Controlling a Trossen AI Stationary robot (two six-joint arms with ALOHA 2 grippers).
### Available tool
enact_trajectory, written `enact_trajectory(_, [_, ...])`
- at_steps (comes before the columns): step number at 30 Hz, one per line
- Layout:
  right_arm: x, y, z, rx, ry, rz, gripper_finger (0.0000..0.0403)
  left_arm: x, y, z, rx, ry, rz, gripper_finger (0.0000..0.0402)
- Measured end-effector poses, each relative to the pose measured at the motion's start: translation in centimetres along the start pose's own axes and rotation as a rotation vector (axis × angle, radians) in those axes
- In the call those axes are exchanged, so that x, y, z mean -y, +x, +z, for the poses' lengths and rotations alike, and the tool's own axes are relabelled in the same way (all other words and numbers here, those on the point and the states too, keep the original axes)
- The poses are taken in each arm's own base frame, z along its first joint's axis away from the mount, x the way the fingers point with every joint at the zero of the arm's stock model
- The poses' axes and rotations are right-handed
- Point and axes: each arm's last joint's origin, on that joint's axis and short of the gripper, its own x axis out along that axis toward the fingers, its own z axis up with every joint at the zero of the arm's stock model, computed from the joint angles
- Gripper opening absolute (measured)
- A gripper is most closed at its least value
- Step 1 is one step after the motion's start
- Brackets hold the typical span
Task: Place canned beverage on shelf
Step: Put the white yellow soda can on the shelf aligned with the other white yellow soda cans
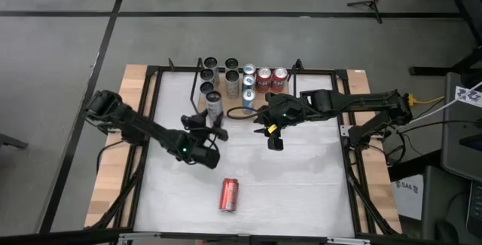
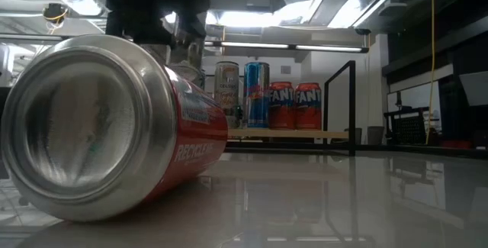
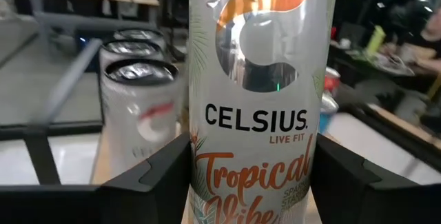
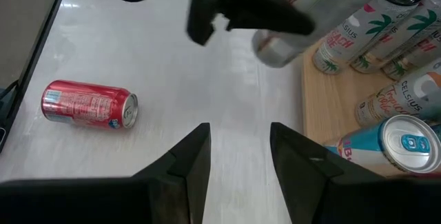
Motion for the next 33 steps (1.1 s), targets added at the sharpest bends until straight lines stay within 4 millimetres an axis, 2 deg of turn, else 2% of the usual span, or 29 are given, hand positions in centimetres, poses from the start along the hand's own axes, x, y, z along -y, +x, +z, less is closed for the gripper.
enact_trajectory(5, [0.0,0.0,0.0,0.000,0.000,0.000,0.0147,0.2,0.6,-0.4,0.068,-0.017,0.039,0.0225])
enact_trajectory(12, [0.0,0.0,0.0,0.000,0.000,0.000,0.0147,1.3,1.2,-4.3,0.118,-0.007,0.058,0.0229])
enact_trajectory(19, [0.0,0.0,0.0,0.000,0.000,0.000,0.0147,1.8,3.2,-7.4,0.130,-0.027,0.106,0.0235])
enact_trajectory(28, [0.0,0.0,0.0,0.000,0.000,0.000,0.0147,1.7,5.4,-7.6,0.149,-0.074,0.166,0.0237])
enact_trajectory(33, [0.0,0.0,0.0,0.000,0.000,0.000,0.0147,1.7,6.0,-7.4,0.149,-0.078,0.179,0.0237])
